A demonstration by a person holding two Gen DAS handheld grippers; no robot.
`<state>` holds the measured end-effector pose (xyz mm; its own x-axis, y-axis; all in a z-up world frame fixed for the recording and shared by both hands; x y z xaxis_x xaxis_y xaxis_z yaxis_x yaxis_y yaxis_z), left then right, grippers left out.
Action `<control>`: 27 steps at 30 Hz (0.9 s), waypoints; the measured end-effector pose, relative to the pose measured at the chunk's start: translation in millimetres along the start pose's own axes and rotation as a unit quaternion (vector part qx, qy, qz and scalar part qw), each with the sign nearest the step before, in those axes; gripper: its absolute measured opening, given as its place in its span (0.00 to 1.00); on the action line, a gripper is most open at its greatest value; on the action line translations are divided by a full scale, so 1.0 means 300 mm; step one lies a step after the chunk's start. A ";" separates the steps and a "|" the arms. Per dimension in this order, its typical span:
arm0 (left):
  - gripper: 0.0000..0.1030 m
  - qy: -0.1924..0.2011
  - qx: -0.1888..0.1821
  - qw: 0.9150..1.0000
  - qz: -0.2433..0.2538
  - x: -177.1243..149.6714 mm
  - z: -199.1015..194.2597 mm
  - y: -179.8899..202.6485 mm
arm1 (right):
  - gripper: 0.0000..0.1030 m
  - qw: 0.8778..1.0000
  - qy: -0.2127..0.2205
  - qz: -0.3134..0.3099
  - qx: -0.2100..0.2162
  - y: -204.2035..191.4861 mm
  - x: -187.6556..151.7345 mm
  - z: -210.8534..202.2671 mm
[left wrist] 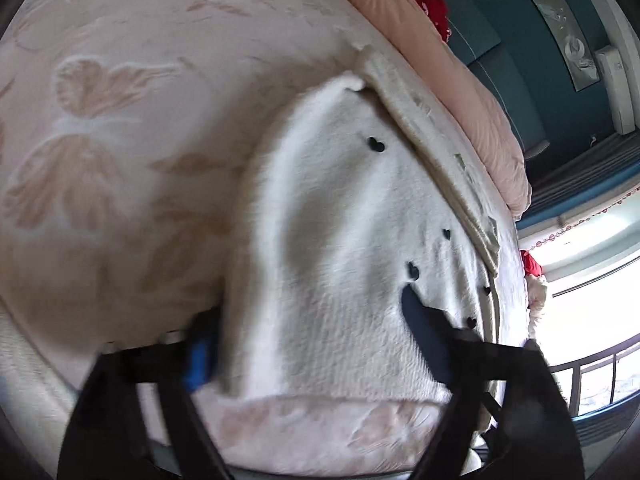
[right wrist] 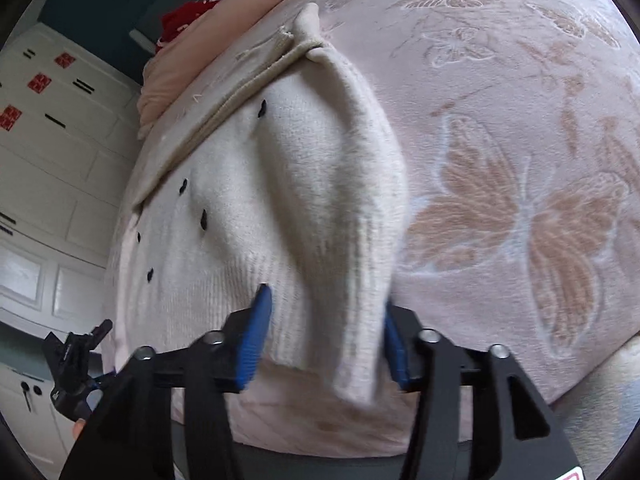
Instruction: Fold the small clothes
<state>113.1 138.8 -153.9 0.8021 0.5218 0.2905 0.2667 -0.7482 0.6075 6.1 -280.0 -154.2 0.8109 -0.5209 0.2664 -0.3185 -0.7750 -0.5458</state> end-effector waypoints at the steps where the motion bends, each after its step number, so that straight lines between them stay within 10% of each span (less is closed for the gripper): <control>1: 0.83 0.001 0.010 1.000 0.000 0.001 0.010 0.011 | 0.52 1.000 0.002 0.000 -0.006 -0.008 0.003 0.007; 2: 0.77 0.001 0.022 1.000 0.004 0.007 0.021 0.022 | 0.45 1.000 0.002 -0.001 -0.009 -0.017 0.004 0.012; 3: 0.63 -0.001 0.029 1.000 0.011 0.012 0.028 0.032 | 0.11 1.000 0.002 0.001 -0.013 -0.029 0.010 0.017; 4: 0.25 -0.012 0.030 0.999 0.019 0.018 0.034 0.038 | 0.11 1.000 -0.003 0.007 -0.005 -0.035 0.014 0.019; 5: 0.10 -0.036 0.032 0.999 0.019 0.019 0.045 0.044 | 0.11 1.000 -0.001 0.017 0.008 -0.043 0.023 0.010; 14: 0.06 -0.045 -0.008 0.997 0.070 -0.034 -0.277 0.056 | 0.09 0.994 0.015 -0.102 0.022 -0.142 -0.016 -0.317; 27: 0.06 -0.195 -0.011 0.969 0.152 -0.513 -0.629 -0.013 | 0.09 0.953 -0.194 -0.233 -0.025 0.013 -0.553 -0.549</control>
<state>-112.3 138.6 -61.5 0.9837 0.0820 0.1600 -0.0209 -0.8317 0.5548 -210.6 -255.5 -69.5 0.9873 0.0473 0.1516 0.1048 -0.9110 -0.3988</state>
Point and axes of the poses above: each gripper's, at about its wrist camera, not at the fingertips, and z roughly the way its jaws point, y to its right, x to its top, the point moved 5 cm from there along z, roughly the way its jaws point, and after that the axes turned 2 degrees about -y, right-handed, at the moved point
